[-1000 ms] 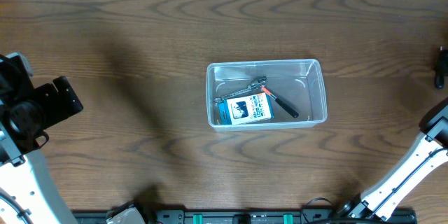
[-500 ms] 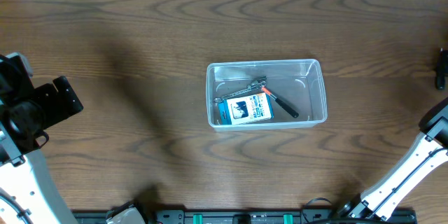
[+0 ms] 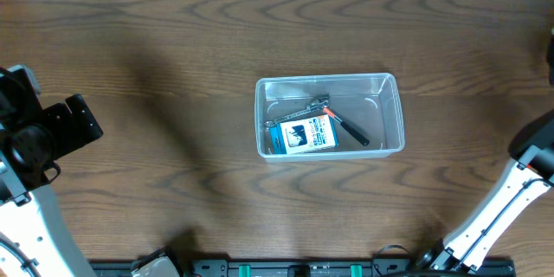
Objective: Pack container
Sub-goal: 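Lift the screwdriver with the right gripper and carry it over the container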
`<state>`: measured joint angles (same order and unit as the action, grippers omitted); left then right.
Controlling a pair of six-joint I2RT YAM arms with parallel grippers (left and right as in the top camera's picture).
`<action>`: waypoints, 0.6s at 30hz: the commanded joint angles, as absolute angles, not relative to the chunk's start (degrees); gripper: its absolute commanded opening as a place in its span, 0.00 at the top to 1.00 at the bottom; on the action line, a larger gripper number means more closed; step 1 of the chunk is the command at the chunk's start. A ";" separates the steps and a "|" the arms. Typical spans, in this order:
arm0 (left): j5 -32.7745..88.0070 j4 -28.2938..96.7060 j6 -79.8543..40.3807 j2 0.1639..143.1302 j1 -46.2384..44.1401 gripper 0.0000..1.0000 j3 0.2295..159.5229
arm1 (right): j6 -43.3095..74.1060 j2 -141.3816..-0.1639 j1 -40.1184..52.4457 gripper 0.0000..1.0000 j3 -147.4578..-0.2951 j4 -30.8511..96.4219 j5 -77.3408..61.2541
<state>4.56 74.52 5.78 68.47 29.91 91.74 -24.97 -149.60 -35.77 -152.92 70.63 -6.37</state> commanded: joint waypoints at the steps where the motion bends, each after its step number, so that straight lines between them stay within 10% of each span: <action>1: 4.97 74.52 5.06 68.60 30.20 0.02 92.38 | -26.46 -148.40 -32.10 0.87 -158.78 72.60 -10.33; 18: 4.97 74.52 5.08 68.60 30.20 0.02 92.38 | -32.53 -147.17 -11.00 0.83 -175.17 88.84 -19.05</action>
<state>4.56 74.52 5.78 68.47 29.91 91.74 -29.45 -149.49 -14.39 -173.90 87.29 -17.58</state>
